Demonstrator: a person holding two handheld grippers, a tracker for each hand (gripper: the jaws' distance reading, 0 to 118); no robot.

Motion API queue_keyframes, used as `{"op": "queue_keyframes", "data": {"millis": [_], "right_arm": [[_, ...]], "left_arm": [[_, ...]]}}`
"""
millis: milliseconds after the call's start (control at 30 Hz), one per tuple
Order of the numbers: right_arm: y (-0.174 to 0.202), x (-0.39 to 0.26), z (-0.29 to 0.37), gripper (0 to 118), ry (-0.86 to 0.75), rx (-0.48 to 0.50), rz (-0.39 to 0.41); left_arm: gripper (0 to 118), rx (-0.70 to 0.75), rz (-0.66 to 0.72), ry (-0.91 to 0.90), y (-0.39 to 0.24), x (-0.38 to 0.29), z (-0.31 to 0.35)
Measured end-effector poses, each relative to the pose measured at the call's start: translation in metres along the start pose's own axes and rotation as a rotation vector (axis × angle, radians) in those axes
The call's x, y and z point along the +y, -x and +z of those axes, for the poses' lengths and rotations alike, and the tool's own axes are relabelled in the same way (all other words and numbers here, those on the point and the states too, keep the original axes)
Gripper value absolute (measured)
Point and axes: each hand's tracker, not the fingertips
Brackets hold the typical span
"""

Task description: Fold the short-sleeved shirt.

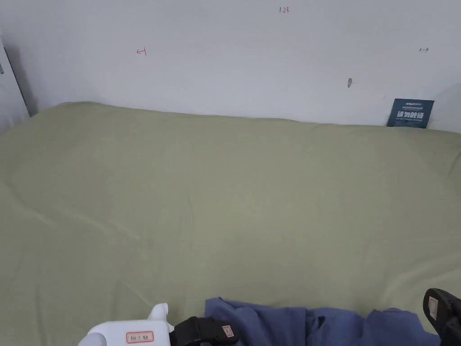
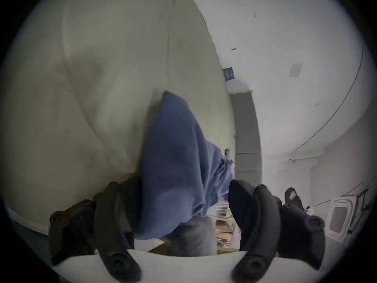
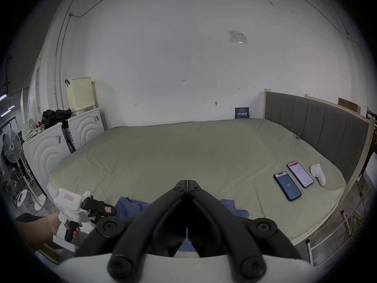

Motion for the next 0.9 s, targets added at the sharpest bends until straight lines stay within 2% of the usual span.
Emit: {"op": "queue_keyframes", "data": {"millis": [33, 67, 100, 167, 200, 300, 400, 600, 700, 767, 900], "right_arm": [[-0.001, -0.001, 0.000, 0, 0.001, -0.002, -0.003], [-0.002, -0.002, -0.001, 0, 0.006, -0.006, -0.008], [-0.003, -0.003, -0.002, 0, 0.012, -0.007, -0.012], [-0.004, -0.004, -0.002, 0, 0.029, -0.009, -0.017], [-0.004, -0.005, -0.002, 0, 0.034, -0.010, -0.018], [-0.005, -0.006, 0.001, 0, 0.035, -0.013, -0.011], [-0.007, -0.004, 0.000, 0, 0.031, -0.020, -0.012], [-0.006, 0.001, -0.005, 0, 0.014, -0.011, -0.016], [-0.003, 0.004, -0.009, 0, 0.009, -0.001, -0.009], [-0.001, 0.006, -0.012, 0, 0.004, 0.010, -0.009], [0.004, 0.008, -0.019, 0, 0.004, 0.020, -0.002]], "left_arm": [[65, 0.017, -0.013, -0.001, -0.001, -0.002, -0.004], [24, 0.025, -0.024, -0.005, -0.003, -0.004, -0.009], [16, 0.091, -0.050, -0.017, -0.004, -0.005, -0.012], [16, 0.156, -0.019, -0.038, 0.000, -0.005, -0.015], [16, 0.096, 0.015, -0.046, 0.003, -0.003, -0.011], [16, 0.182, -0.070, -0.156, -0.008, 0.001, 0.006], [15, 0.115, -0.021, -0.221, -0.014, 0.014, 0.035], [15, 0.162, -0.062, -0.444, -0.036, 0.031, 0.115], [15, 0.261, -0.117, -0.585, -0.046, 0.031, 0.163], [15, 0.342, -0.211, -0.632, -0.061, 0.023, 0.185], [15, 0.387, -0.314, -0.630, -0.086, 0.008, 0.200]]}}
